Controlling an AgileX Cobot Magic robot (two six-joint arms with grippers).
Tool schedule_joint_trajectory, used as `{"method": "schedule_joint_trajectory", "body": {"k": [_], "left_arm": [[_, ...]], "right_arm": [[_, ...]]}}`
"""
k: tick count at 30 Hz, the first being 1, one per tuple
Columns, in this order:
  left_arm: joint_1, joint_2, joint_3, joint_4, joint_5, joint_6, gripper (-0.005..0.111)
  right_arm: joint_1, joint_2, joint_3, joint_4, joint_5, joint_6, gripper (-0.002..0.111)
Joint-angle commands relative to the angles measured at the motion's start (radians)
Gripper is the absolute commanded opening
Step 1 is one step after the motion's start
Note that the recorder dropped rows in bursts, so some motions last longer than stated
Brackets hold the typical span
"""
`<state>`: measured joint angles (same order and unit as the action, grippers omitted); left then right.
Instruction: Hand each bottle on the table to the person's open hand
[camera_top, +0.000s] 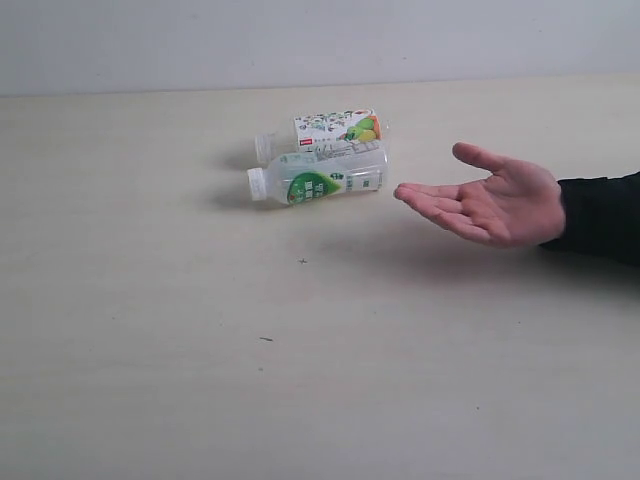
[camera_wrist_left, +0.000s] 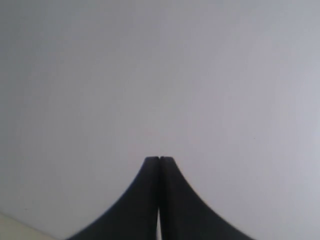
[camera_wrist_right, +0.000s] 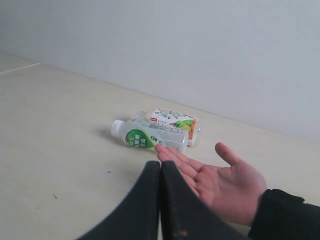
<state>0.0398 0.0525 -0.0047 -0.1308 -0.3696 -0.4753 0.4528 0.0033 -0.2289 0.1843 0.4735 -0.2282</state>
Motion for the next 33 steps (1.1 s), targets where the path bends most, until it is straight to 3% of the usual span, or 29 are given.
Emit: {"method": "schedule_joint_trajectory", "body": {"k": [1, 7, 14, 23, 27, 30, 31, 32, 33], "left_arm": [[0.002, 0.195, -0.104, -0.065, -0.055, 0.139, 0.000], [-0.003, 0.559, -0.315, 0.026, 0.050, 0.131, 0.000], [-0.003, 0.853, -0.565, 0.311, 0.392, 0.131, 0.000], [-0.005, 1.071, -0.673, 0.311, 0.317, 0.266, 0.000], [-0.005, 1.227, -0.801, 0.311, 0.322, 0.355, 0.000], [-0.005, 1.337, -0.955, 0.313, 0.464, 0.408, 0.000], [-0.005, 1.399, -1.070, 0.315, 0.619, 0.522, 0.000], [-0.005, 1.423, -1.118, 0.315, 0.691, 0.565, 0.000], [-0.005, 1.476, -1.236, 0.315, 0.875, 0.660, 0.000]], "right_arm": [[0.000, -0.003, 0.004, -0.002, -0.003, -0.004, 0.000], [0.000, -0.003, 0.004, 0.000, -0.003, -0.004, 0.000], [0.000, -0.003, 0.004, 0.000, -0.003, -0.004, 0.000], [0.000, -0.003, 0.004, -0.001, 0.000, -0.004, 0.000], [0.000, -0.003, 0.004, -0.001, 0.002, -0.004, 0.000], [0.000, -0.003, 0.004, -0.001, 0.002, -0.004, 0.000], [0.000, -0.003, 0.004, -0.001, 0.002, -0.004, 0.000], [0.000, -0.003, 0.004, -0.001, 0.002, -0.004, 0.000], [0.000, -0.003, 0.004, -0.001, 0.002, -0.004, 0.000]]}}
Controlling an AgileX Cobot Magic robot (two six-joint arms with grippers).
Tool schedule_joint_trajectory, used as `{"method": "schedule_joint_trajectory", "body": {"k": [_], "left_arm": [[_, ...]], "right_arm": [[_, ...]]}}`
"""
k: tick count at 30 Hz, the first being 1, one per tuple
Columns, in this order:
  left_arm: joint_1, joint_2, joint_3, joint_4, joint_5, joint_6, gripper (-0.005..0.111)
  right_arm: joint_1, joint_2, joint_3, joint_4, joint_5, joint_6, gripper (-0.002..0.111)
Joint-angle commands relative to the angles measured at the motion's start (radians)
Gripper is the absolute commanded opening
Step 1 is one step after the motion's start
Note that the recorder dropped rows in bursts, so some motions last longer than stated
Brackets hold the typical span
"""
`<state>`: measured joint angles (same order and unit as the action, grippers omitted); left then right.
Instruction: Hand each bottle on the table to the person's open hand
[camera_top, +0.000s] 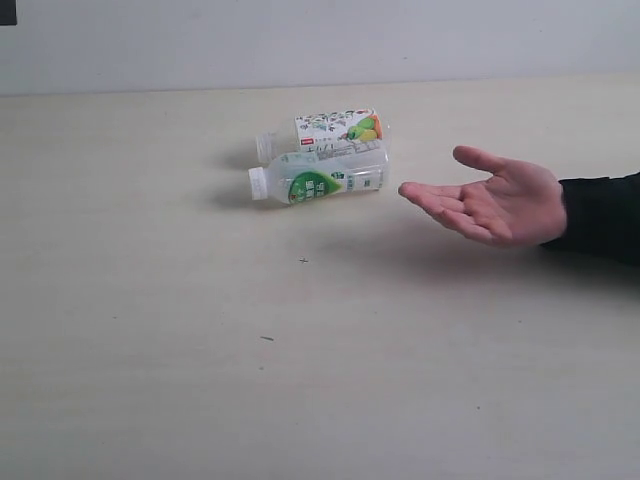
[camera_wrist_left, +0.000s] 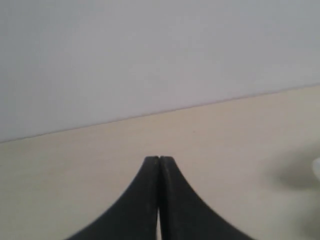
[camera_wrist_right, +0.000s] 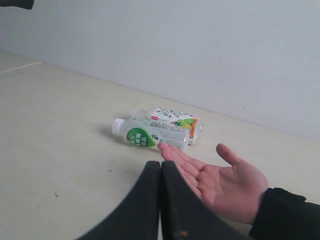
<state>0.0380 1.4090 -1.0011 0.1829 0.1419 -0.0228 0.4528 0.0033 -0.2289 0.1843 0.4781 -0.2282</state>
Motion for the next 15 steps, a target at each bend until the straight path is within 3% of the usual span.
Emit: {"method": "schedule_joint_trajectory", "body": {"k": [1, 2, 3, 4, 6, 8, 11, 15], "left_arm": [[-0.003, 0.141, -0.287, 0.001, 0.438, 0.248, 0.000], [-0.003, 0.190, -0.400, -0.015, 0.637, 0.343, 0.000], [-0.003, 0.213, -0.443, -0.023, 0.716, 0.385, 0.000], [-0.003, 0.256, -0.532, -0.063, 0.883, 0.522, 0.000], [-0.020, 0.293, -0.590, -0.120, 1.020, 0.723, 0.000], [-0.065, 0.319, -0.616, -0.202, 0.985, 0.847, 0.000], [-0.175, 0.366, -0.626, -0.374, 0.814, 0.974, 0.000], [-0.321, 0.514, -0.724, -0.561, 0.783, 1.129, 0.000]], "right_arm": [[0.000, -0.003, 0.004, -0.001, -0.002, -0.004, 0.000], [0.000, -0.003, 0.004, -0.001, -0.002, -0.004, 0.000], [0.000, -0.003, 0.004, -0.001, -0.002, -0.004, 0.000], [0.000, -0.003, 0.004, -0.001, -0.002, -0.004, 0.000], [0.000, -0.003, 0.004, -0.001, -0.002, -0.004, 0.000], [0.000, -0.003, 0.004, -0.001, -0.002, -0.004, 0.000], [0.000, -0.003, 0.004, -0.001, -0.002, -0.004, 0.000], [0.000, -0.003, 0.004, -0.001, -0.002, -0.004, 0.000]]}}
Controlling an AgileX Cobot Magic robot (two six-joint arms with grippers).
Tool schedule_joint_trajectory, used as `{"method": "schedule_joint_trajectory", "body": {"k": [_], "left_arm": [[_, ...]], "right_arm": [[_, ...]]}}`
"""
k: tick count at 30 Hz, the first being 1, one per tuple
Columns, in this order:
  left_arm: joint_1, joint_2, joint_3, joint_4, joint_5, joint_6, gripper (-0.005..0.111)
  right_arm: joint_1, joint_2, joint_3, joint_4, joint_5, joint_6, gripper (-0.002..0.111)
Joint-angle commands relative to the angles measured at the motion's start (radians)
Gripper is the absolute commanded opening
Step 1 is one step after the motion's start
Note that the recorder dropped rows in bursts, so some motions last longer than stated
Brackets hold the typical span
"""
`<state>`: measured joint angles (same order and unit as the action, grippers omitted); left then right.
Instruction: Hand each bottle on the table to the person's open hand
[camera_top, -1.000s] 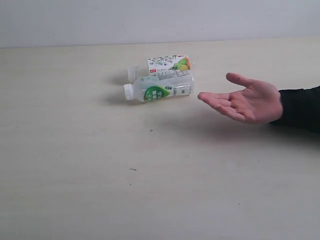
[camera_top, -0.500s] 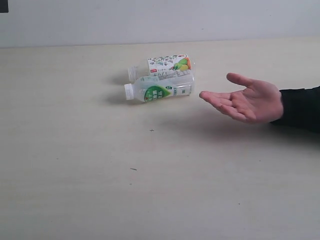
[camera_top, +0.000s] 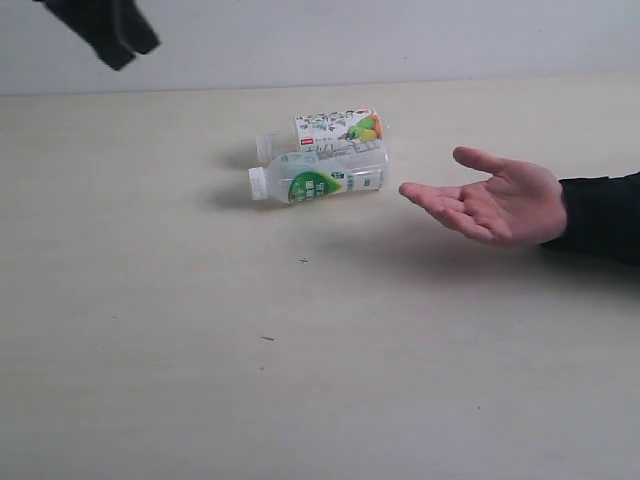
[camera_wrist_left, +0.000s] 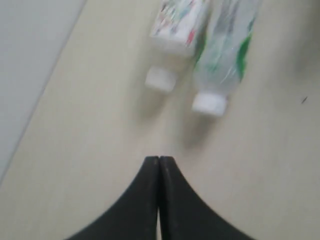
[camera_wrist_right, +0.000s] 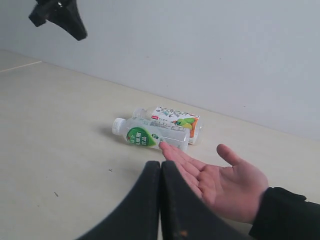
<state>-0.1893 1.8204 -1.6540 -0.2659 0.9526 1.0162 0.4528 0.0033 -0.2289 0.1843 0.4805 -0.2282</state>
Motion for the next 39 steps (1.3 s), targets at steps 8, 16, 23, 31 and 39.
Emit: {"method": "schedule_joint_trajectory", "body": {"k": [8, 16, 23, 31, 39], "left_arm": [[-0.192, 0.282, -0.172, -0.109, -0.035, 0.090, 0.000], [-0.230, 0.332, -0.190, -0.051, -0.037, 0.083, 0.024], [-0.230, 0.332, -0.190, -0.063, -0.057, 0.051, 0.045], [-0.246, 0.336, -0.189, -0.051, -0.121, -0.015, 0.064], [-0.279, 0.394, -0.189, 0.045, -0.131, -0.004, 0.067]], "right_arm": [[0.000, -0.003, 0.004, -0.001, -0.005, -0.004, 0.000], [0.000, -0.003, 0.004, -0.001, -0.005, -0.004, 0.000], [0.000, -0.003, 0.004, -0.001, 0.014, -0.004, 0.000], [0.000, -0.003, 0.004, 0.024, 0.014, -0.004, 0.000], [0.000, -0.003, 0.004, 0.024, 0.014, -0.004, 0.000]]}}
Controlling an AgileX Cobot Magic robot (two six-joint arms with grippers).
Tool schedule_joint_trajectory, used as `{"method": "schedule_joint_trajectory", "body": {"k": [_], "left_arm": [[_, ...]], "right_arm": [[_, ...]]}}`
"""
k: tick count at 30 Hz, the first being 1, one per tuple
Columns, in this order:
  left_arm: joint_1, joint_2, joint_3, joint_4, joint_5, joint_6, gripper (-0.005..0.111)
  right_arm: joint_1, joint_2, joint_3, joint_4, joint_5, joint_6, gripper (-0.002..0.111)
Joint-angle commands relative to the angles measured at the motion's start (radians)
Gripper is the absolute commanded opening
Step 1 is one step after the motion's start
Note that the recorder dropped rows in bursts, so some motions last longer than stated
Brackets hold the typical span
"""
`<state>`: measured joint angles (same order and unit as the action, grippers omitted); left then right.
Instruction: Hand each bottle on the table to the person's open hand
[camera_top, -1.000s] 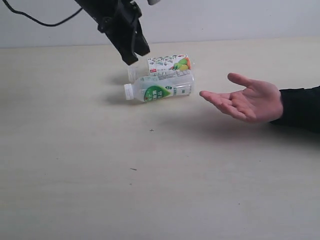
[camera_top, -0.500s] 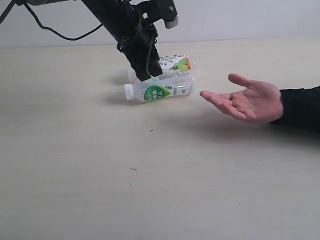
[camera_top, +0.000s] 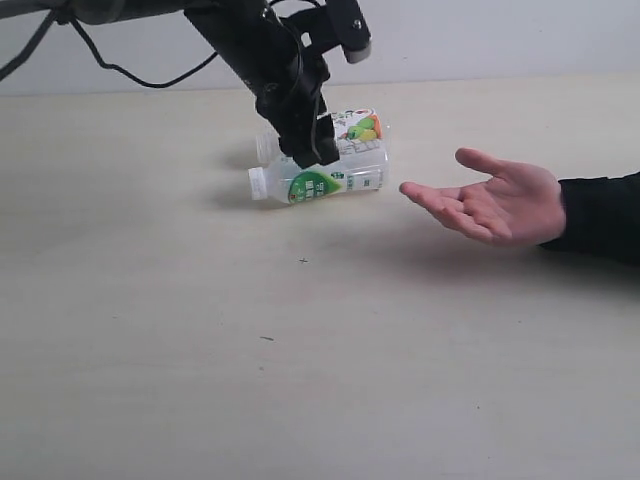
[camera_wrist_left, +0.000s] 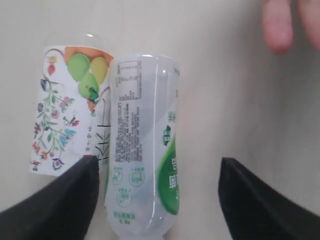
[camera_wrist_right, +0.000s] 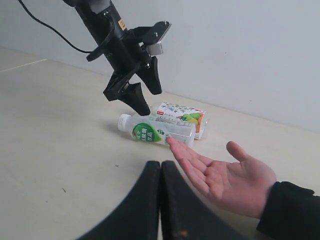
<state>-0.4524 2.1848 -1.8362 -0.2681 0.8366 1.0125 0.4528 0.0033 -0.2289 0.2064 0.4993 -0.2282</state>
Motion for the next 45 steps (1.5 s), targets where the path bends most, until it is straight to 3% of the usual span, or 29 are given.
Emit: {"method": "schedule_joint_trajectory", "body": {"k": [1, 25, 45], "left_arm": [[-0.017, 0.035, -0.007, 0.049, -0.022, 0.000, 0.068], [-0.015, 0.142, -0.007, 0.082, -0.163, -0.004, 0.068], [-0.015, 0.165, -0.004, 0.083, -0.125, -0.006, 0.068]], "right_arm": [[0.000, -0.003, 0.004, 0.002, -0.005, -0.004, 0.000], [0.000, -0.003, 0.004, 0.002, -0.005, -0.004, 0.000], [0.000, -0.003, 0.004, 0.002, -0.005, -0.004, 0.000]]}}
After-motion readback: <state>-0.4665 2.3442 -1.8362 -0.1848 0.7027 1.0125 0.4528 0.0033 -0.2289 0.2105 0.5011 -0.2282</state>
